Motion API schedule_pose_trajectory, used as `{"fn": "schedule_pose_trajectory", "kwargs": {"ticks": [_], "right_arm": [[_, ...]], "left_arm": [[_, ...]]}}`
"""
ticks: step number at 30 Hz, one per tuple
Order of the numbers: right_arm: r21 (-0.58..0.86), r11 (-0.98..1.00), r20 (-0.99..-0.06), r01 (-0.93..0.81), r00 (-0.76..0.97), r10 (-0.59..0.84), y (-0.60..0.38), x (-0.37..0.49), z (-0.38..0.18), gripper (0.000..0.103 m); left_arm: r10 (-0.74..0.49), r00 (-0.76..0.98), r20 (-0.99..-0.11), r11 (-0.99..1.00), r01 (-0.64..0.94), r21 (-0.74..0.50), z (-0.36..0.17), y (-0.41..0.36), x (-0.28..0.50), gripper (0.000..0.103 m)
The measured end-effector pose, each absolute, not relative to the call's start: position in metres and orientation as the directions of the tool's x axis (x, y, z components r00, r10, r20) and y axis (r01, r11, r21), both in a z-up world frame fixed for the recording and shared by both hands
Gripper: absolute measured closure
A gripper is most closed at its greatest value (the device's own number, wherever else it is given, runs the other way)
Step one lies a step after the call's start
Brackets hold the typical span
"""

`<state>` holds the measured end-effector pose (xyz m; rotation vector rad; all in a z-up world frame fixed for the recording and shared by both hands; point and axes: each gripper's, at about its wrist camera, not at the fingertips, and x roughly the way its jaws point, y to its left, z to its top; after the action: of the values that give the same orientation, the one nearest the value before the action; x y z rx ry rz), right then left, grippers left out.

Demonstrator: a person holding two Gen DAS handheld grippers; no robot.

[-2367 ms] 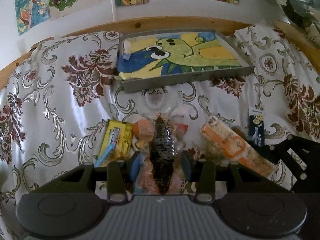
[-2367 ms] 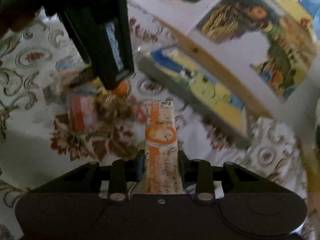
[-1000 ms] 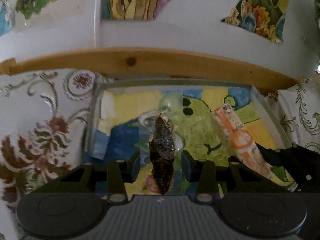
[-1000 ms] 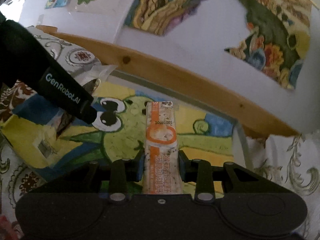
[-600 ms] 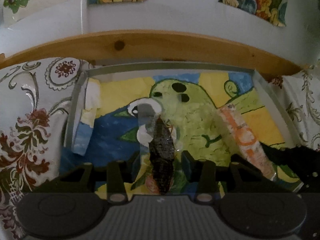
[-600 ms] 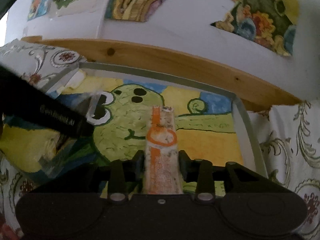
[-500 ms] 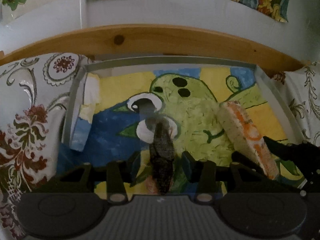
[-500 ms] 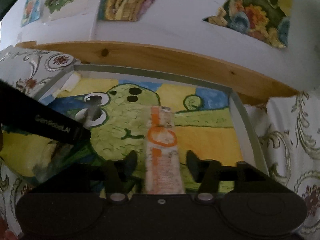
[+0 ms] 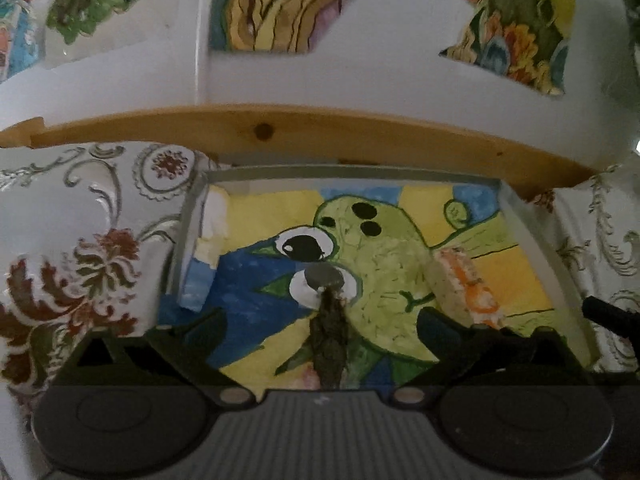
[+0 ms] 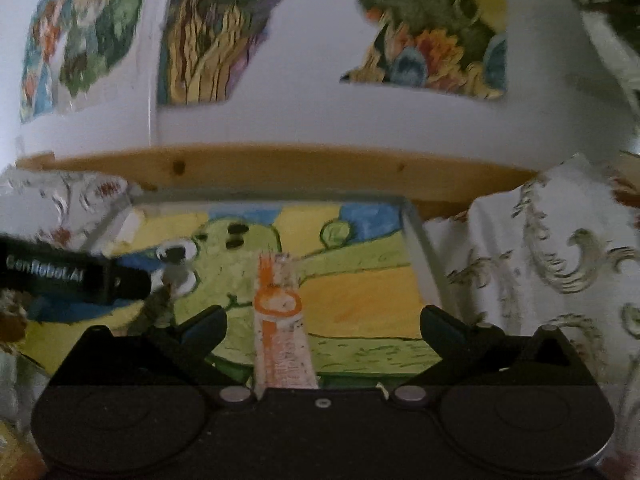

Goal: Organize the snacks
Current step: 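Carry the wafer bar into the grey tray while the left tool carries the dark snack there, then open both tools over the tray and lift them away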

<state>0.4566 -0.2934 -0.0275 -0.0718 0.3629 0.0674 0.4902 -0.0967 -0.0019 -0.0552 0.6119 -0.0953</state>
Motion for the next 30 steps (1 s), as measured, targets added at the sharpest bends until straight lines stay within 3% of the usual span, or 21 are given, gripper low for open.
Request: {"fn": "schedule_pose_trajectory", "kwargs": {"ticks": [10, 18, 30], "right_arm": [[0.068, 0.991, -0.184, -0.113, 0.975, 0.124, -0.316, 0.359, 0.020, 0.001], [0.121, 0.981, -0.160, -0.149, 0.973, 0.168, -0.322, 0.281, 0.038, 0.001], [0.100, 0.992, -0.243, -0.080, 0.965, 0.102, -0.322, 0.192, 0.020, 0.001]], "left_arm": [[-0.087, 0.878, -0.470, 0.995, 0.057, -0.077, 0.030, -0.086, 0.404, 0.000], [-0.076, 0.895, -0.440, 0.997, 0.059, -0.053, 0.048, -0.085, 0.334, 0.000], [-0.008, 0.896, -0.445, 1.000, 0.008, -0.002, 0.041, -0.079, 0.255, 0.000]]}}
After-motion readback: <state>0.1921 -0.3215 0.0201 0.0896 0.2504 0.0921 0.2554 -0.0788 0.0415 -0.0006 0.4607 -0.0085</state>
